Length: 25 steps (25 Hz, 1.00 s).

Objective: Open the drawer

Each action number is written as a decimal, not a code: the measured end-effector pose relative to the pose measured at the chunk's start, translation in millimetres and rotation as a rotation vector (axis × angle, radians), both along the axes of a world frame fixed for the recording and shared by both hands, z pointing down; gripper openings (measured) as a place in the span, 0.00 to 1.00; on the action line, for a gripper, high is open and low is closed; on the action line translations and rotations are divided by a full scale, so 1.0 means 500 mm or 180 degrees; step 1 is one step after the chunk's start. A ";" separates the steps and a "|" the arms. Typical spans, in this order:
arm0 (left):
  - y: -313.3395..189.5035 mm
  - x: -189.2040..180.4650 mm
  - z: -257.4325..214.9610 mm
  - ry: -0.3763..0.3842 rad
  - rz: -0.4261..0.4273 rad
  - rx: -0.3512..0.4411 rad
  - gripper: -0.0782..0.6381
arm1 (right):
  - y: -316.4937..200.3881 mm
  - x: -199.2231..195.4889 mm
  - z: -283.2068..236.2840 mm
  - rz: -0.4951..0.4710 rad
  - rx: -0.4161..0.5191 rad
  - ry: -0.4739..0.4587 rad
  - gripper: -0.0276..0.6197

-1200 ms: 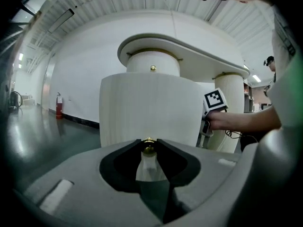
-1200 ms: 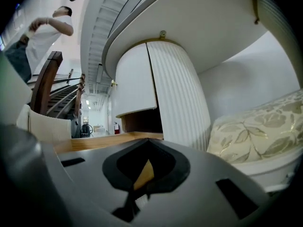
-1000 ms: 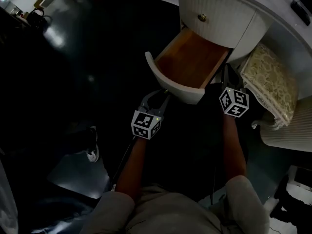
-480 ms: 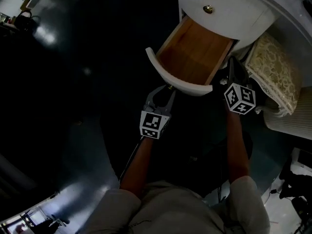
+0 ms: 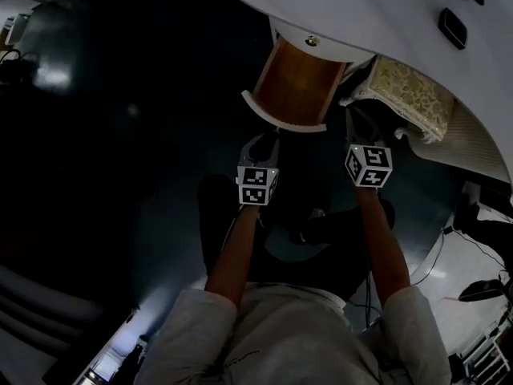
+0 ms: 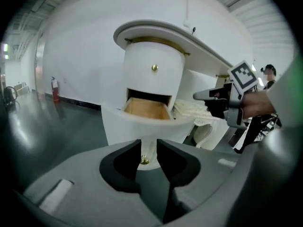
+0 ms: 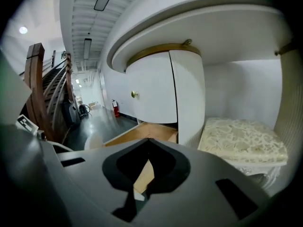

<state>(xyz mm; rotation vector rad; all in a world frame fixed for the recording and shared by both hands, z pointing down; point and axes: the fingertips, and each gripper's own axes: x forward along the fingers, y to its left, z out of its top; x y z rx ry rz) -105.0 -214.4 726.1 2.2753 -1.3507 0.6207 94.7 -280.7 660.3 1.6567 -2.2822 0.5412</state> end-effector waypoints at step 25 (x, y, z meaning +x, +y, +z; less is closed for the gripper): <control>0.150 0.013 -0.822 0.0360 0.0759 -0.0103 0.26 | 0.320 -0.235 -0.612 0.0320 -0.0755 -0.0221 0.07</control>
